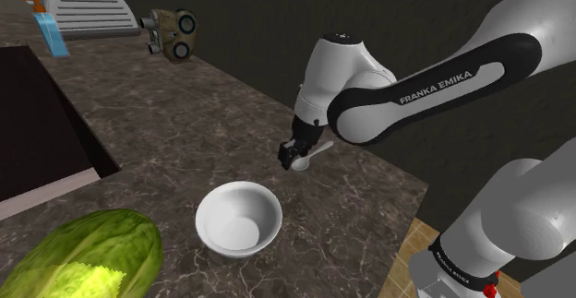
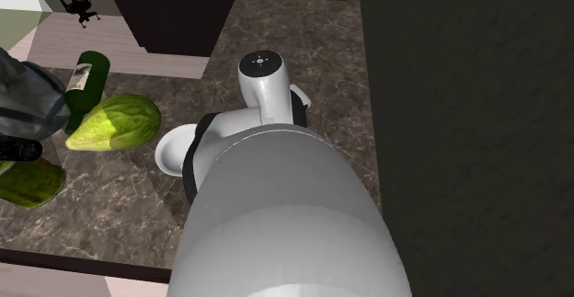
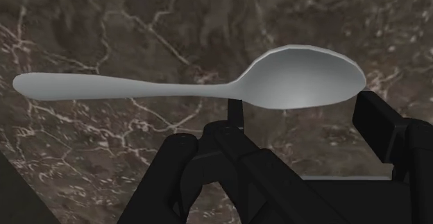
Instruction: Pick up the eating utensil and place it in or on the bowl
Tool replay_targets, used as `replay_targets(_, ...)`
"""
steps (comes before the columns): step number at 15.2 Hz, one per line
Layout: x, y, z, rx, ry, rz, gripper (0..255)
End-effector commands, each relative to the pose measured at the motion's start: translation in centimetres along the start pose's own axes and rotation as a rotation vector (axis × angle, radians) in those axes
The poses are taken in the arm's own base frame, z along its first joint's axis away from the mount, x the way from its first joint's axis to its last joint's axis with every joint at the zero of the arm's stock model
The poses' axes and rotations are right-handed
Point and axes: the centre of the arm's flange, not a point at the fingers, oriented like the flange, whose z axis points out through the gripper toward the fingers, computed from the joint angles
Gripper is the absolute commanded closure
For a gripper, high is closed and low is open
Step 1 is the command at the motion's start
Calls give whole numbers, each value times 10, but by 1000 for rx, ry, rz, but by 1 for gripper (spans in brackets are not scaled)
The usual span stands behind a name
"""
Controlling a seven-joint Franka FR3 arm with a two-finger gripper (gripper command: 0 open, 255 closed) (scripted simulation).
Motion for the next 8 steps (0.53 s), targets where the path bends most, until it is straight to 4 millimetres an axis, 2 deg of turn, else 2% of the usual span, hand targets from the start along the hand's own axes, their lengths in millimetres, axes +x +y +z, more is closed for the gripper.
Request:
replay_targets(1,1,0,-11,0,0,0,255)
replay_targets(8,7,1,-47,0,0,0,255)
